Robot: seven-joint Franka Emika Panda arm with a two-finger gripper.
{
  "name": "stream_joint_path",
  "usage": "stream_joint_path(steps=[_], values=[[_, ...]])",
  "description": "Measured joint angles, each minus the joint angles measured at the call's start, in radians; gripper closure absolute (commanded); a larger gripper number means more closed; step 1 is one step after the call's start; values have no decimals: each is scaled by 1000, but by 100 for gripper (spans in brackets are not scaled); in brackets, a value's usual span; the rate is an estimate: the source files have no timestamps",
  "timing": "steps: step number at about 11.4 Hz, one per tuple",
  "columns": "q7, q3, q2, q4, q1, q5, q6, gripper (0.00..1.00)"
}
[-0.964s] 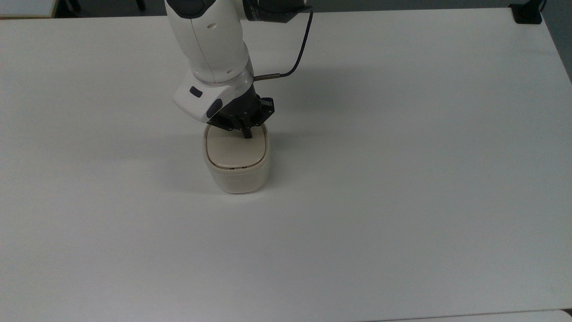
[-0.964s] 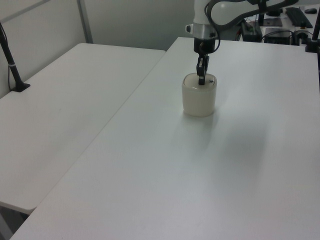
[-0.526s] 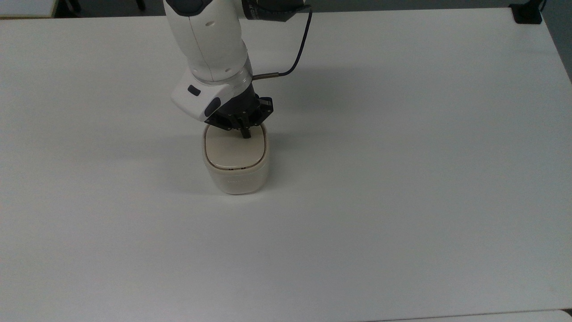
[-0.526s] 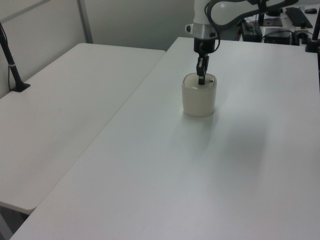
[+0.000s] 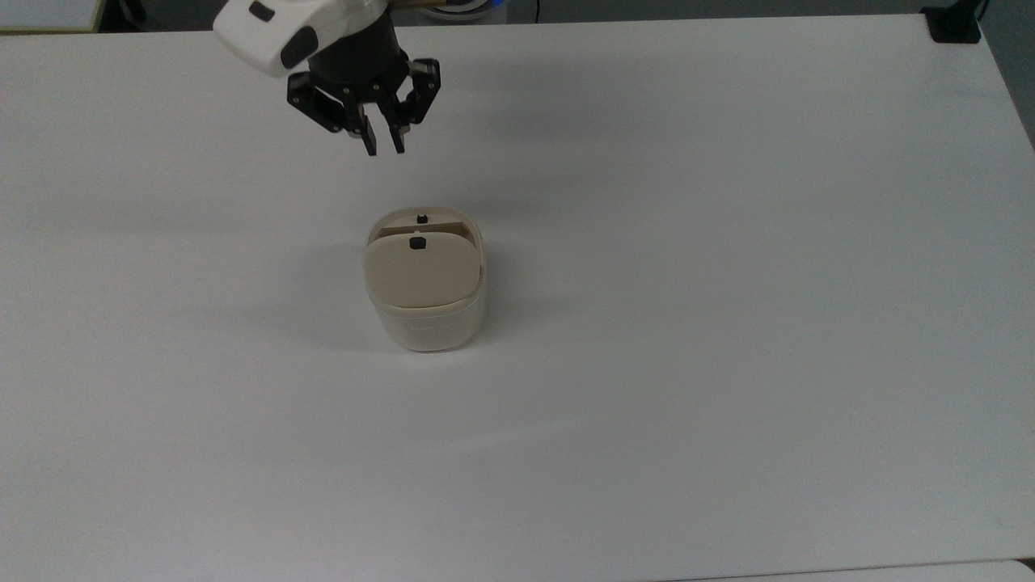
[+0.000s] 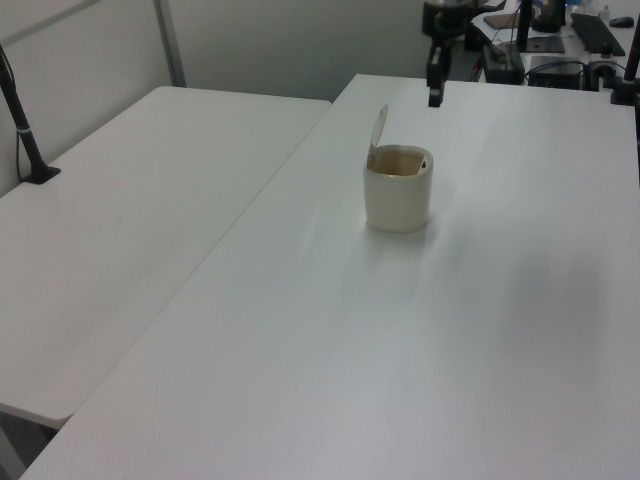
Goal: Open the trash bin
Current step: 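Lift the gripper up away from the bin as the lid pops open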
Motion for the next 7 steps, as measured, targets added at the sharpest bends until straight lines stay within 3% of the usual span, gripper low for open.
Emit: stream_joint_path(steps=[2, 7], values=[[0, 4, -35, -1, 11, -49, -50, 0], [12, 2, -68, -3, 9, -52, -115, 0]])
